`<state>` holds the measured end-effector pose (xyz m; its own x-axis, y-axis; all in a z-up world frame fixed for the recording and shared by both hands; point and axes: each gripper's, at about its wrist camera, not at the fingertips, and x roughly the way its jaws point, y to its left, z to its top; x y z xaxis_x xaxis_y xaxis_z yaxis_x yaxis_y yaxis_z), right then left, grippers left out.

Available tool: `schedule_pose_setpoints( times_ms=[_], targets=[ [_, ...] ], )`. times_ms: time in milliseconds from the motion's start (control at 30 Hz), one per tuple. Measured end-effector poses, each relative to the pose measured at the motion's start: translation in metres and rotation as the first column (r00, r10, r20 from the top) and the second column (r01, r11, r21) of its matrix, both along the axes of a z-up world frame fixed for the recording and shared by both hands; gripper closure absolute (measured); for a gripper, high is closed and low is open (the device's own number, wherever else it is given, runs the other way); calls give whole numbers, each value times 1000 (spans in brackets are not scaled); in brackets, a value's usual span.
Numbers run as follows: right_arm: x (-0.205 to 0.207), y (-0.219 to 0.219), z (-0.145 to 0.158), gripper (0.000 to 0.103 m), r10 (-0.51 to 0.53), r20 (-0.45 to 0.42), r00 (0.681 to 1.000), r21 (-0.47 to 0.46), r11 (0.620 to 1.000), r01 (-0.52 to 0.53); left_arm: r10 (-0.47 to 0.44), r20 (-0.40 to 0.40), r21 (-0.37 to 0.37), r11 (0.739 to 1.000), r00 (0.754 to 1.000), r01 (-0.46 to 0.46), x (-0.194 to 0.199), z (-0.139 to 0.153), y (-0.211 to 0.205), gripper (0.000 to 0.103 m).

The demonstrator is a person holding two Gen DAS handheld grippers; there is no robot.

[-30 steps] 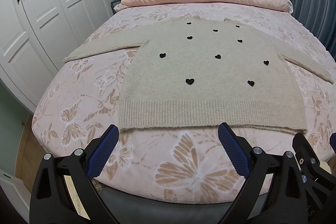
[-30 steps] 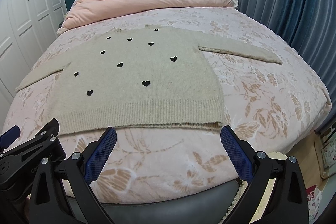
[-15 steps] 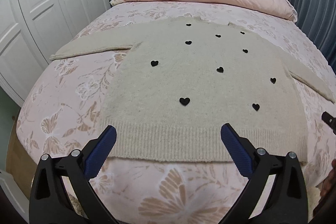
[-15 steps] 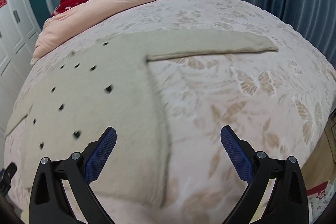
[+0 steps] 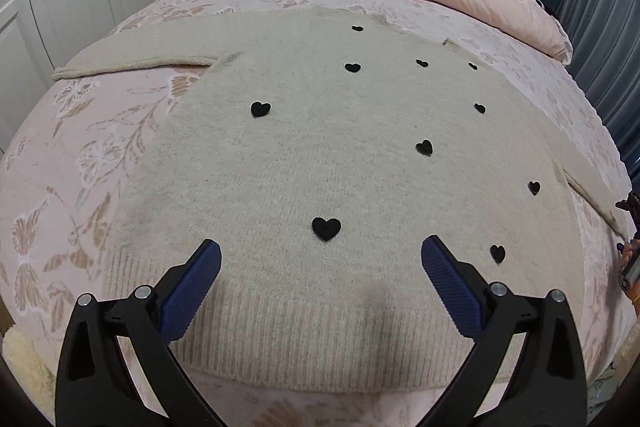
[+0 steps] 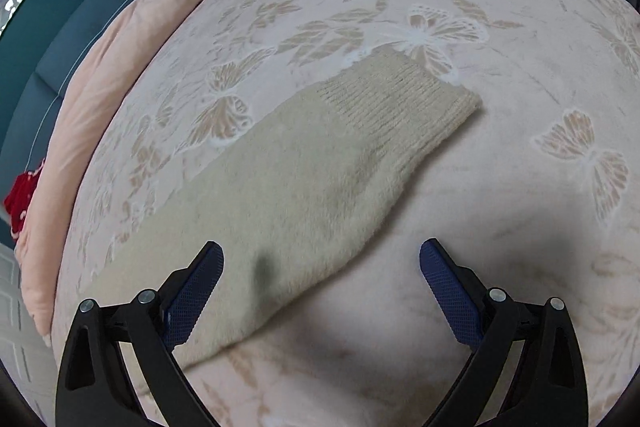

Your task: Fold small clothes

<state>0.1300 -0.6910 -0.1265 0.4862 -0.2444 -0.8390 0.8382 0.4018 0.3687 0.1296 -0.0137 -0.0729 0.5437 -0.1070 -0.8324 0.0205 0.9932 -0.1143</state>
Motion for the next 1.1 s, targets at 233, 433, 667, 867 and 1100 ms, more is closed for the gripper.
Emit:
schedule_pose_setpoints(
  times_ms=[233,433,667,867,1100],
  targets=[
    [59,36,59,90,153,267,951,-20,988,-153,9,13,-3,1000,1000,-9,14,0,12,5],
    [157,234,174,88,667,461,586,-232,728,-646,60,38,-105,993,997,-55,21,11,31,5],
    [197,420,135,50,853,378,360,-249,468,-848,101,3,-279,955,995,-97,48,23,55,5],
    [140,381,73,47,758,359,544,-88,608,-789,110,-81,-416,900,991,-134,127,8,65,5],
    [119,287,21,42,555,339,759,107,779,-617,254,-282,-562,738,925,-374,232,-45,65,5]
  ],
)
